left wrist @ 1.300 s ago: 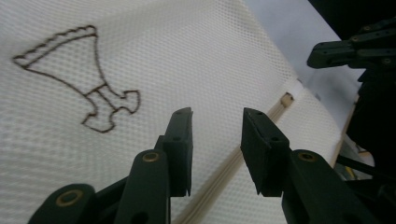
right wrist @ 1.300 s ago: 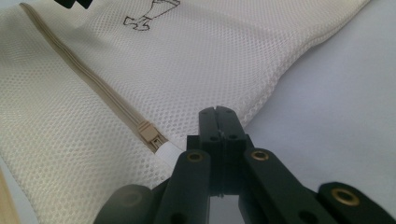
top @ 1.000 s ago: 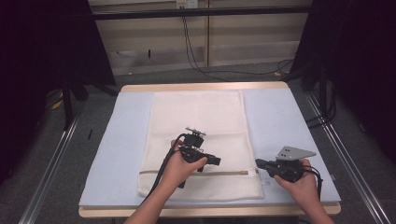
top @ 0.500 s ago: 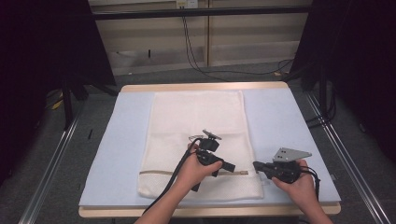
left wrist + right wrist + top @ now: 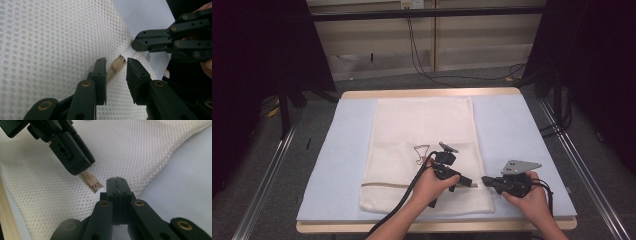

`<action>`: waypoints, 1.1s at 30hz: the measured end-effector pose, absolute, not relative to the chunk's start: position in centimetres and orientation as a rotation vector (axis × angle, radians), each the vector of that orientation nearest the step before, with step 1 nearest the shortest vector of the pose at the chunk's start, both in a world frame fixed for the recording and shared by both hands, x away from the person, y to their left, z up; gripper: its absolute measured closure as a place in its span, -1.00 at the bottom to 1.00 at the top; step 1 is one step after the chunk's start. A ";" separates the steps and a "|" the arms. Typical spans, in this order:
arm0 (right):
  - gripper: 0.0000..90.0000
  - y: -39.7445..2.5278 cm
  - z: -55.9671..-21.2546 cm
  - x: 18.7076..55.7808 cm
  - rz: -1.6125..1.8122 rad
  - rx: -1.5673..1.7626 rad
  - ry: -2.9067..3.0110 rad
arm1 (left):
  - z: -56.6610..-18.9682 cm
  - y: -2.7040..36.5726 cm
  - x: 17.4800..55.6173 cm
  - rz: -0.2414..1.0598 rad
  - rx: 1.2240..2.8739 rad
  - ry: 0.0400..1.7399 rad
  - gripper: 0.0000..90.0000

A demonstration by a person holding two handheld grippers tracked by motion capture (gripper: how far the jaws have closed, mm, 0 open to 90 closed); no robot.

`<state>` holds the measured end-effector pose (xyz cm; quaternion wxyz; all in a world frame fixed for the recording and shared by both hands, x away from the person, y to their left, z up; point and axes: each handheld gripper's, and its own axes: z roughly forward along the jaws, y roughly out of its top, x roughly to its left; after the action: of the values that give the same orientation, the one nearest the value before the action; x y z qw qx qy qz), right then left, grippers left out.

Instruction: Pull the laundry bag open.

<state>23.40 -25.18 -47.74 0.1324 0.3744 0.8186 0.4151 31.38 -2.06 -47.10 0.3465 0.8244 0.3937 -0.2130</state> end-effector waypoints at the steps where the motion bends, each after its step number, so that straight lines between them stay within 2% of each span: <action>1: 1.00 -25.2 -47.8 23.4 1.208 1.092 2.377 | -47.1 -2.2 31.3 -0.541 2.135 1.031 0.55; 9: 1.00 -25.1 -48.0 23.4 1.190 1.100 2.390 | -47.5 -3.3 30.9 -0.560 2.098 1.105 0.67; 12: 1.00 -25.0 -48.2 23.4 1.191 1.104 2.405 | -47.9 -3.6 31.0 -0.578 2.116 1.083 0.73; 14: 1.00 -24.9 -48.3 23.4 1.181 1.106 2.400 | -47.9 -3.8 30.9 -0.577 2.097 1.116 0.84; 18: 1.00 -24.9 -48.4 23.4 1.187 1.115 2.400 | -48.0 -3.7 31.1 -0.635 2.077 1.124 0.92; 25: 1.00 -24.7 -48.5 23.4 1.164 1.122 2.407 | -48.0 -3.2 31.6 -0.690 2.063 1.128 0.94; 33: 1.00 -24.6 -48.4 23.4 1.155 1.135 2.404 | -47.6 -2.5 31.7 -0.661 2.061 1.139 0.94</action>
<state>23.39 -24.61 -48.43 0.1211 0.3885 0.8234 0.3955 31.69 -2.52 -47.65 0.3412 0.7921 0.4377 -0.2541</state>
